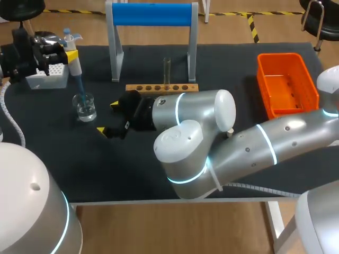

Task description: Invert the test tube, pick up the pipette, mount the tip to pipette, aspirate from beaker and dispense into the tube, eject the tip, return the pipette, and cap with the stopper.

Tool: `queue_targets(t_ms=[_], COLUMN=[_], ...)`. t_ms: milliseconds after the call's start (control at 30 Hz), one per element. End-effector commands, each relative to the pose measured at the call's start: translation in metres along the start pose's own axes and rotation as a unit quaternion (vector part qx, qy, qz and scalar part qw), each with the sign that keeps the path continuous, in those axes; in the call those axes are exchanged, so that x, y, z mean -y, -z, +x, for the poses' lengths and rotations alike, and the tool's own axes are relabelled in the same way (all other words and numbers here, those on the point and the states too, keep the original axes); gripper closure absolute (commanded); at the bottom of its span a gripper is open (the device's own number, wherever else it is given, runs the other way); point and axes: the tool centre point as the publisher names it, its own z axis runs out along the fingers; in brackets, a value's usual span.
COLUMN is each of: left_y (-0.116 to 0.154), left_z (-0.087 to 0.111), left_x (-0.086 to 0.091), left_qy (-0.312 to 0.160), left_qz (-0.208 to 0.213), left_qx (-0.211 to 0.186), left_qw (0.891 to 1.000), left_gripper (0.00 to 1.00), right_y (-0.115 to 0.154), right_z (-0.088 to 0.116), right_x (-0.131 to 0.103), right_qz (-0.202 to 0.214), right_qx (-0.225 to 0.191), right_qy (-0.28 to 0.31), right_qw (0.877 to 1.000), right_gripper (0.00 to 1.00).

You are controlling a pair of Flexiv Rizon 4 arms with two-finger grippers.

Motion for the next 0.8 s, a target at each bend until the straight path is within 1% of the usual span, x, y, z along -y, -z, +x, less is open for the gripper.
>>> queue_targets(t_ms=[33,800], left_y=[-0.0002,0.0014], left_z=[-0.0010,-0.0019], left_x=[-0.0014,-0.0044], left_qy=[-0.001,-0.007], left_qz=[0.000,0.000], left_qx=[0.000,0.001], left_qw=[1.000,1.000], left_gripper=[1.00,1.00], right_y=[0.0009,0.0009], right_z=[0.0000,0.0000], right_x=[-0.0001,-0.0001], right_qz=[0.001,0.001], right_qx=[0.000,0.000], right_qy=[0.000,0.000], right_qw=[1.000,1.000], right_gripper=[0.00,0.00])
